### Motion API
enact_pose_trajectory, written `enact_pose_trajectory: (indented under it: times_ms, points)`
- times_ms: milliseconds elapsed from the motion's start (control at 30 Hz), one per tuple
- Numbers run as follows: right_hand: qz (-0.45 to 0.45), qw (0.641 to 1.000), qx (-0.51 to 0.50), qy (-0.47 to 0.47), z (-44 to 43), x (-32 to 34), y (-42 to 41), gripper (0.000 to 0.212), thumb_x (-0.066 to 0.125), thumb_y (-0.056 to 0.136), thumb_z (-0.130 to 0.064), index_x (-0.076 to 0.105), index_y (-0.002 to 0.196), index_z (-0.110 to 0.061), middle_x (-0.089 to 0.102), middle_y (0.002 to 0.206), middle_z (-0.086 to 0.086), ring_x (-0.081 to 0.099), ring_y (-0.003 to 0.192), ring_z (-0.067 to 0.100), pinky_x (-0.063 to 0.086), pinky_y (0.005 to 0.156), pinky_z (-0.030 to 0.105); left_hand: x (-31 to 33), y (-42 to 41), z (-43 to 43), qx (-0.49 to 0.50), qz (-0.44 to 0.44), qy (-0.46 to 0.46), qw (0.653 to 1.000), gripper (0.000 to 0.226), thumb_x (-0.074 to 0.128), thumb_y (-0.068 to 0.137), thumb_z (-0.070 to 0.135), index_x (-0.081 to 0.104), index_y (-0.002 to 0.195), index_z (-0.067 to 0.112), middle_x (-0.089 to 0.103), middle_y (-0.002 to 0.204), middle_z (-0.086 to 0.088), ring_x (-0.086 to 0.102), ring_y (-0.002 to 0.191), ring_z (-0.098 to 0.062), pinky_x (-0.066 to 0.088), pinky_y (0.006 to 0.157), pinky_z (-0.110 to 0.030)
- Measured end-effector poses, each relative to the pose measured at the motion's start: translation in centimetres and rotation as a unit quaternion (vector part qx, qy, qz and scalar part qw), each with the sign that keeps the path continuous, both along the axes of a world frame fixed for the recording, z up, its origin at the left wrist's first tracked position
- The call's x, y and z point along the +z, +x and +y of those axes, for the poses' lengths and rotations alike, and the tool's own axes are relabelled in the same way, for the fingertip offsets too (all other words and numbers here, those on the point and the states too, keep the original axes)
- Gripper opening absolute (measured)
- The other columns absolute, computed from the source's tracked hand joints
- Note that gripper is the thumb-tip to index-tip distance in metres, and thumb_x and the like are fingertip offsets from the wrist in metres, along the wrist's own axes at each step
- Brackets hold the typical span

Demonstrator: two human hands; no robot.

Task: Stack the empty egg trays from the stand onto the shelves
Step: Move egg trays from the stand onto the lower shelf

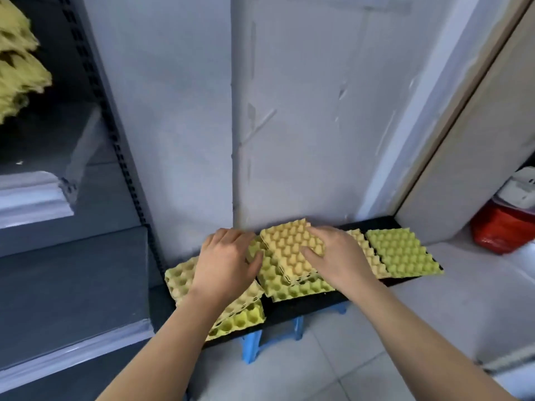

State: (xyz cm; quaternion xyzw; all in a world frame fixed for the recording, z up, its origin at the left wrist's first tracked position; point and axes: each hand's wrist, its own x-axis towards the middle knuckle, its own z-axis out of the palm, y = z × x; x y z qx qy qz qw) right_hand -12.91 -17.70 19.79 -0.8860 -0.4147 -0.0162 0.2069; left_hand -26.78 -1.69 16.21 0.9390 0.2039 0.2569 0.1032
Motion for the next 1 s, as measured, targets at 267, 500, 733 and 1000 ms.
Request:
enact_pose_trajectory:
  times_ms: [267,500,733,1000]
  points:
    - [0.046,0.997,-0.037,-0.048,-1.5,-7.7,10.0,0.042,0.060,0.090,-0.036,0.060,0.125,-0.014,0.064,0.119,0.004,0.057,0.110,0.019,0.040,0.093,0.027,-8.5,9.2,-1.1,0.017,0.118,-0.081,0.990,0.032,0.066,0.081,0.037,0.071,0.106,0.017,0.069,0.102,-0.002,0.063,0.099,-0.029,0.050,0.085,-0.040]
    - [0.093,0.990,-0.066,-0.084,0.4,-14.5,19.4,0.042,0.060,0.090,-0.033,0.058,0.127,-0.014,0.063,0.121,0.004,0.056,0.110,0.021,0.042,0.091,0.031,-15.7,17.9,1.0,0.021,0.193,-0.155,0.969,0.043,0.054,0.092,0.042,0.056,0.130,0.022,0.057,0.129,0.003,0.047,0.123,-0.020,0.038,0.102,-0.034]
    - [0.168,0.974,-0.106,-0.109,1.5,-20.5,27.3,0.046,0.058,0.092,-0.032,0.052,0.134,-0.014,0.058,0.130,0.004,0.050,0.119,0.018,0.038,0.099,0.029,-21.2,25.7,2.6,0.026,0.298,-0.206,0.932,0.043,0.050,0.094,0.043,0.051,0.132,0.023,0.054,0.129,0.003,0.046,0.121,-0.020,0.036,0.100,-0.032]
    - [0.193,0.961,-0.085,-0.176,3.0,-28.6,35.9,0.051,0.053,0.094,-0.036,0.044,0.138,-0.013,0.052,0.135,0.003,0.045,0.125,0.018,0.033,0.101,0.029,-28.6,32.0,3.7,0.108,0.356,-0.320,0.871,0.064,0.056,0.088,0.052,0.037,0.142,0.023,0.043,0.141,0.000,0.043,0.127,-0.022,0.043,0.098,-0.037]
